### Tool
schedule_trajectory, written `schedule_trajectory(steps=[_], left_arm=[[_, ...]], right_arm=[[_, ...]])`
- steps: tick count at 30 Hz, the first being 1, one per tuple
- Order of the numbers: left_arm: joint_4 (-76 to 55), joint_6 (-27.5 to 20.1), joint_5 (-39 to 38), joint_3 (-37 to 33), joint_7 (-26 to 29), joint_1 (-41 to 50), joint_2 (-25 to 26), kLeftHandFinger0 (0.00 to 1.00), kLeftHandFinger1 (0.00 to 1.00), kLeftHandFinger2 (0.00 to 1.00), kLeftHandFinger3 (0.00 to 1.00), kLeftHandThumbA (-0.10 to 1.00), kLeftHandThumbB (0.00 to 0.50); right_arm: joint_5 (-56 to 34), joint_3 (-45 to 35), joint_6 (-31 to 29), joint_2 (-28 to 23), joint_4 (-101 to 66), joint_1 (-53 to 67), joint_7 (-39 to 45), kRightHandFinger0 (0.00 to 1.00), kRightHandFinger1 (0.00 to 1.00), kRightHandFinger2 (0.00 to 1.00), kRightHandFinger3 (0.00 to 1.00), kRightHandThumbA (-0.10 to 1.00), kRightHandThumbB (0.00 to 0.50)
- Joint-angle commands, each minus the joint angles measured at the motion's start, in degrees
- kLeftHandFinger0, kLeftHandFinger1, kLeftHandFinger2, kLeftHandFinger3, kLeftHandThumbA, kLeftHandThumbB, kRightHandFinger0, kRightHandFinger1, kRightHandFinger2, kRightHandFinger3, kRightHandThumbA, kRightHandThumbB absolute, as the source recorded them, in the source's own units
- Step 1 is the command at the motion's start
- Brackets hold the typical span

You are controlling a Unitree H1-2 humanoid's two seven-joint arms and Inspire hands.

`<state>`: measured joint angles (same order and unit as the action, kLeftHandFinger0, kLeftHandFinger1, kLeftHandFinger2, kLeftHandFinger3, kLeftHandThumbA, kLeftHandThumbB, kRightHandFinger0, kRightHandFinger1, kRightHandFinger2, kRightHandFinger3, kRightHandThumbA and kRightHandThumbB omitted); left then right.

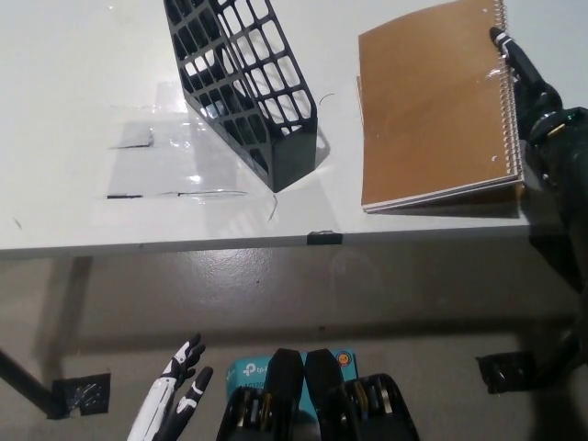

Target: Use the right hand to pick up a book from the book holder on the left side and put it on another book on the right side

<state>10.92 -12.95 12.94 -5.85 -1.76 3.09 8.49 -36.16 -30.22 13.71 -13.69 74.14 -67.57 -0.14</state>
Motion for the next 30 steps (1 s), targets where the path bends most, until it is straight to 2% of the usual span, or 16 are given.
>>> schedule_trajectory(steps=[1,3,4,6,7,8,12,13,14,17,19,20,21,22,23,30], left_arm=[[-0.57,-1.87,-0.2,0.43,0.95,0.14,0.02,1.0,1.0,1.0,1.0,0.95,0.157],[-0.58,-1.72,-0.56,0.4,0.71,0.1,-0.09,1.0,1.0,1.0,1.0,0.94,0.154],[-0.59,-1.71,-0.61,0.42,0.69,0.06,-0.07,1.0,1.0,1.0,1.0,0.94,0.154],[-0.78,-1.35,-0.55,0.35,0.66,0.27,-0.18,1.0,1.0,1.0,1.0,0.94,0.159],[-0.81,-1.15,-0.47,0.35,0.59,0.34,-0.06,1.0,1.0,1.0,1.0,0.95,0.167],[-0.57,-1.48,-0.32,0.31,0.64,0.28,0.07,1.0,1.0,1.0,1.0,0.95,0.162],[-0.25,-1.38,-0.25,0.22,0.62,-0.05,0.03,1.0,1.0,1.0,1.0,0.96,0.174],[-0.58,-1.27,-0.22,0.2,0.6,0.02,0.02,1.0,1.0,1.0,1.0,0.95,0.167],[-0.82,-1.14,-0.37,0.22,0.44,0.21,0.1,1.0,1.0,1.0,1.0,0.95,0.166],[-0.92,-1.0,-0.51,0.3,0.5,0.26,-0.04,1.0,1.0,1.0,1.0,0.95,0.168],[-0.47,-1.88,-0.38,0.28,0.72,0.1,0.01,1.0,1.0,1.0,1.0,0.95,0.162],[-0.3,-1.99,-0.24,0.25,0.77,-0.02,0.08,1.0,1.0,1.0,1.0,0.95,0.167],[-0.32,-2.05,0.0,0.18,0.82,0.03,0.16,1.0,1.0,1.0,1.0,0.96,0.162],[-0.57,-1.75,0.0,0.22,0.83,0.15,0.11,1.0,1.0,1.0,1.0,0.96,0.164],[-0.72,-1.54,-0.11,0.24,0.76,0.2,0.06,1.0,1.0,1.0,1.0,0.96,0.169],[-0.71,-1.97,-0.41,0.4,0.88,0.13,-0.06,1.0,1.0,1.0,1.0,0.95,0.165]], right_arm=[[0.04,-0.2,-3.18,-2.81,-0.72,-6.76,4.33,0.0,0.07,0.61,1.0,-0.1,0.1],[-0.28,-0.58,-2.6,-3.5,-0.4,-7.2,4.6,0.0,0.08,0.62,0.81,-0.1,0.097],[-0.28,-0.63,-2.6,-3.52,-0.32,-7.28,4.62,0.0,0.08,0.63,0.8,-0.1,0.097],[0.15,-0.19,-2.85,-3.75,-0.43,-7.21,5.32,0.0,0.1,0.65,1.0,-0.1,0.101],[0.5,0.09,-3.11,-3.72,-0.4,-7.19,5.21,0.0,0.1,0.65,0.9,-0.1,0.11],[0.26,-0.2,-3.07,-3.69,-0.27,-7.28,5.15,0.0,0.1,0.65,1.0,-0.1,0.112],[1.17,0.45,-3.22,-3.8,-0.18,-7.29,5.37,0.0,0.11,0.65,1.0,-0.1,0.115],[1.41,0.52,-3.21,-3.72,-0.25,-7.34,4.9,0.0,0.1,0.64,0.87,-0.1,0.115],[1.11,0.08,-3.04,-3.63,-0.12,-7.24,5.19,0.0,0.09,0.64,1.0,-0.1,0.11],[1.25,-0.09,-2.84,-3.56,0.39,-7.24,5.33,0.0,0.09,0.64,0.94,-0.1,0.106],[4.58,3.18,-3.78,-3.64,0.28,-6.95,6.35,0.0,0.18,0.66,0.49,-0.1,0.12],[7.65,6.16,-4.17,-3.82,0.27,-6.91,5.49,0.03,0.23,0.66,0.32,-0.04,0.178],[10.19,8.92,-4.14,-4.09,0.25,-6.69,6.3,0.23,0.5,1.0,0.49,0.13,0.203],[11.17,11.21,-2.87,-4.51,0.42,-6.43,7.97,0.63,0.98,1.0,1.0,0.34,0.32],[11.75,12.6,-2.38,-4.77,0.45,-6.2,9.18,0.97,1.0,1.0,1.0,0.4,0.294],[12.52,15.45,-6.41,-4.56,1.98,-5.2,8.16,1.0,1.0,1.0,1.0,0.42,0.299]])
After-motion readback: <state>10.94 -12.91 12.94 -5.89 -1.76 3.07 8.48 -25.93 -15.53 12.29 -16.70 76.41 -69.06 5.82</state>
